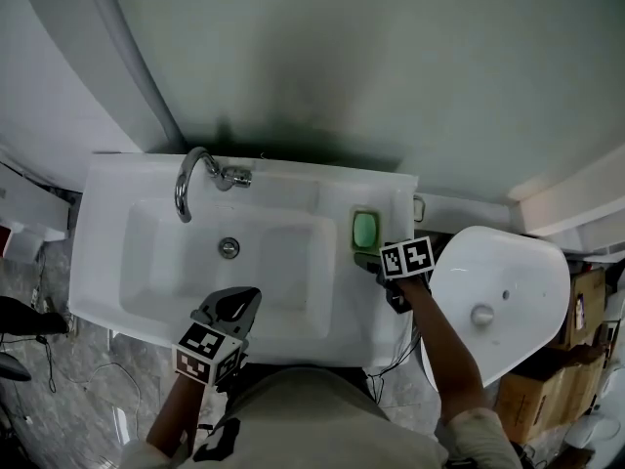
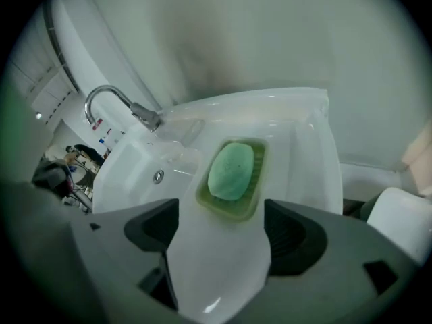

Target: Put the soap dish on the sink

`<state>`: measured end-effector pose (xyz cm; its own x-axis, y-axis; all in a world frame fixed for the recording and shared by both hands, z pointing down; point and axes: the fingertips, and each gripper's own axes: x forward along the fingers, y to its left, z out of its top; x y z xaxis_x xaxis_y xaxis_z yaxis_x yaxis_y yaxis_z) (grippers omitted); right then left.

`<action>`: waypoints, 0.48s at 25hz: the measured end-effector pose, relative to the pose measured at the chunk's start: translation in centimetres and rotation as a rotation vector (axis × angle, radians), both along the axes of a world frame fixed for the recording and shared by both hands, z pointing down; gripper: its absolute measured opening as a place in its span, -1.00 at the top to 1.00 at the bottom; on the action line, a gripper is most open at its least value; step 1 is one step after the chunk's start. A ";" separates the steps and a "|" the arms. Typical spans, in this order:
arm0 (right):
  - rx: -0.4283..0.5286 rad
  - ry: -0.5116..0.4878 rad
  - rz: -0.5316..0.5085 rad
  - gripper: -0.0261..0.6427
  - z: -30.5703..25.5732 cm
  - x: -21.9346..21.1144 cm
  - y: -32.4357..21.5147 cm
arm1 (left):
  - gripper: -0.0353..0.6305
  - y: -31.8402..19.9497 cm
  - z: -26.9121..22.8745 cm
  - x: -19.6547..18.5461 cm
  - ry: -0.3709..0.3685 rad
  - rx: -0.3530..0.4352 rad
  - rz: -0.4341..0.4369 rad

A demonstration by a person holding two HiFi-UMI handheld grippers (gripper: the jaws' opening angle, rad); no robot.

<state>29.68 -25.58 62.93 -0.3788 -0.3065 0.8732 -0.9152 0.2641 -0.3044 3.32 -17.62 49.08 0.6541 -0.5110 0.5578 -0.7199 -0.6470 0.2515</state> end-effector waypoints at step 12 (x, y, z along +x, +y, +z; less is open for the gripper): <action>0.045 0.099 0.040 -0.19 1.9 0.0 -2.0 | 0.84 0.7 0.3 -1.0 -0.011 -0.004 -0.012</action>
